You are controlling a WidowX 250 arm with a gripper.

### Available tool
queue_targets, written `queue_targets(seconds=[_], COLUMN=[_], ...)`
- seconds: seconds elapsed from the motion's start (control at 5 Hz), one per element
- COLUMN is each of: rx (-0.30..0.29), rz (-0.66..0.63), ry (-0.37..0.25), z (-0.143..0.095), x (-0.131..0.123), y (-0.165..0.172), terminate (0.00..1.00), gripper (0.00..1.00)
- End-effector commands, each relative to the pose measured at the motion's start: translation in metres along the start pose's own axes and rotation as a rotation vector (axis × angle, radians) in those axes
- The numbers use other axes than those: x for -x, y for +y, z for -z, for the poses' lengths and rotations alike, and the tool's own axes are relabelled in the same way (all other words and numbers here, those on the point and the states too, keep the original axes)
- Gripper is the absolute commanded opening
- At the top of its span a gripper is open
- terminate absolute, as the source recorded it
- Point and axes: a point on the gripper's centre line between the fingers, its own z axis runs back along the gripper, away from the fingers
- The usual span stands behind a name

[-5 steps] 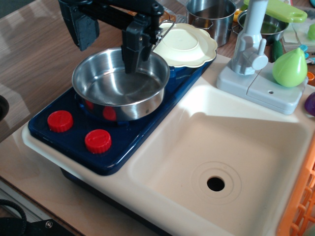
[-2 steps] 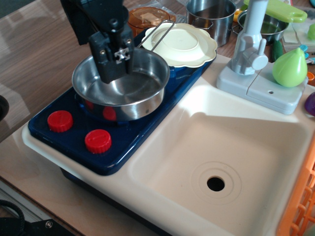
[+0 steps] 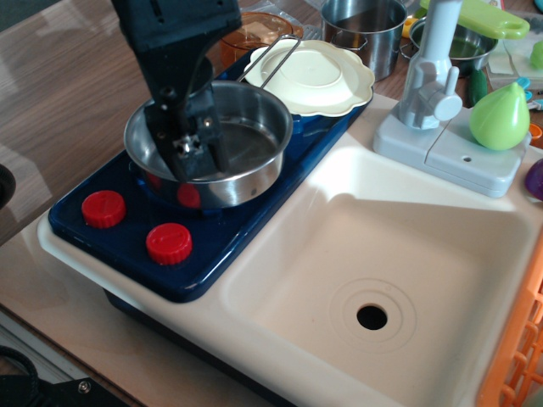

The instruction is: Put pan from stove to sink

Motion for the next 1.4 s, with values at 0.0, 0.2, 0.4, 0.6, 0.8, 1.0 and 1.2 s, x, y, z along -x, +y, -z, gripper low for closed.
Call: queue_targets(seconds=[0.0,0.2,0.4,0.6,0.8,1.0,1.2], rx=[-0.012,-0.008,0.009,0.025,0.029,0.001,-0.02], rz=[0.051,0.074,0.088,0.101,0.086,0.064,0.043], ry=[-0.062,-0.084,-0.098,-0.121,-0.12,-0.118,-0.109], z=[0.006,0.015,0.019,0.03,0.035,0.038,0.035], x=[0.001,0.008,0.017,0.023,0.026,0.022,0.017], y=[-0.002,0.001,0.007,0.012,0.011,0.0,-0.011], terminate=[0.0,0.0,0.0,0.0,0.0,0.0,0.0], gripper=[1.0,1.0,1.0,1.0,1.0,0.0,0.0])
